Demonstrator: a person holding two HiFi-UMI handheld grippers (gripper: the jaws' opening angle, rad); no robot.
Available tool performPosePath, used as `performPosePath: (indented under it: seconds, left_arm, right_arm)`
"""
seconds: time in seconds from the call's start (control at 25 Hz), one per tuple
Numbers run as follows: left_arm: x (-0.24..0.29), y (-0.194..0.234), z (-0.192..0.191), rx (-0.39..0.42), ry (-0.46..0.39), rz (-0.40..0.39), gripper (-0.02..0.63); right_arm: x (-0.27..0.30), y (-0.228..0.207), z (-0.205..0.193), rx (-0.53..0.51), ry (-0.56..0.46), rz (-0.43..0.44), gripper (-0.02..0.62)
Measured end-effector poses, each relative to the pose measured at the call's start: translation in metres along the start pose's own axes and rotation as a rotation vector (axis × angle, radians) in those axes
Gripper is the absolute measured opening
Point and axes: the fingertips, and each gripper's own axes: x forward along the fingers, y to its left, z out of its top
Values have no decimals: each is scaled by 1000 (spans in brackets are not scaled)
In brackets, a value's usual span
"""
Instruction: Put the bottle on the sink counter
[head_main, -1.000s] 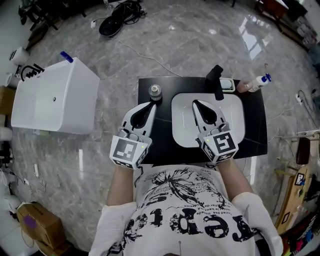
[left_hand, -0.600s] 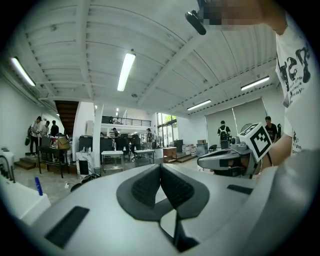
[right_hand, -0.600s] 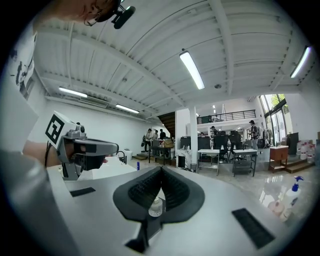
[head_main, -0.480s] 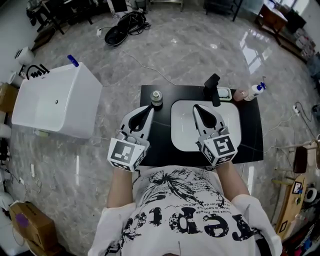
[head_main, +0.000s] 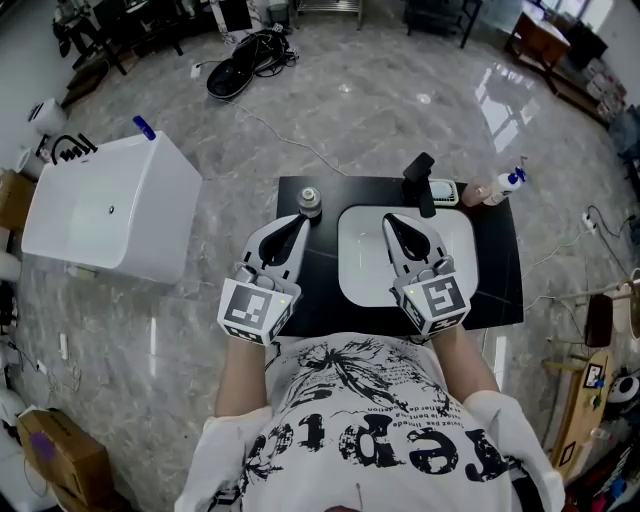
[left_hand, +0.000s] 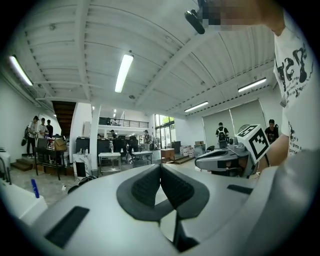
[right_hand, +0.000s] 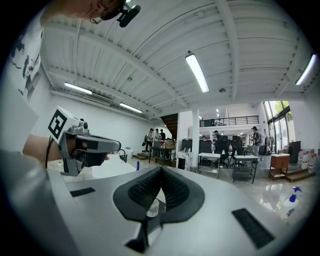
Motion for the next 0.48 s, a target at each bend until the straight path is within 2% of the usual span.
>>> performPosePath:
  seconds: [0.48]
  left_arm:
    - [2, 4, 3, 5, -8, 10, 15]
  right_arm:
    - [2, -1, 3, -10, -20, -15, 12]
